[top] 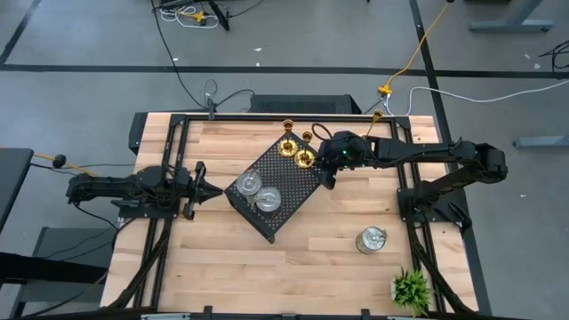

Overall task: Pick & Place candle stick holders
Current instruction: Put the bottom gold candle holder on the shelf aligned with the other gold candle holder

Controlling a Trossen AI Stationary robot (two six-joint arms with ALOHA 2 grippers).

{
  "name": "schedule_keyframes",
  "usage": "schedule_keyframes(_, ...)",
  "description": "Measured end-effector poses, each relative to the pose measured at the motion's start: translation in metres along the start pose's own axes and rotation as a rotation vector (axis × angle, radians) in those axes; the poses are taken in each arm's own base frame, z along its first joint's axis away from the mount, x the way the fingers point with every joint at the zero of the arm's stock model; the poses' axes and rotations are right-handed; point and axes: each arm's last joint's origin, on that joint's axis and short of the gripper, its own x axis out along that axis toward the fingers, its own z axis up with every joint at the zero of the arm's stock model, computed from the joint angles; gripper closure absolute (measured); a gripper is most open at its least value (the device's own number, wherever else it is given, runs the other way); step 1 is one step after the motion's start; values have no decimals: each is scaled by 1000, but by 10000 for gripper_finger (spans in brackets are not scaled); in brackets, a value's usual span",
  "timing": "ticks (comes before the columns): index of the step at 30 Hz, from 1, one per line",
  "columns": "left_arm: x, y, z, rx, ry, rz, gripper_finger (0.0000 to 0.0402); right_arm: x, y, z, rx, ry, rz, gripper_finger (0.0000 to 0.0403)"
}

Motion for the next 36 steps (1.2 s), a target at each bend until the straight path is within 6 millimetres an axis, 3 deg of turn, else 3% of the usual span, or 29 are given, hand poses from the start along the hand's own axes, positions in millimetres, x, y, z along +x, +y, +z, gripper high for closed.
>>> schedule_keyframes(8, 0, 0, 0, 0, 0, 0, 362, 3, 0, -1, -2, -35, 2, 398)
schedule_keyframes(36, 0, 0, 0, 0, 4, 0, 362, 26, 2, 0, 4, -68, -2, 402)
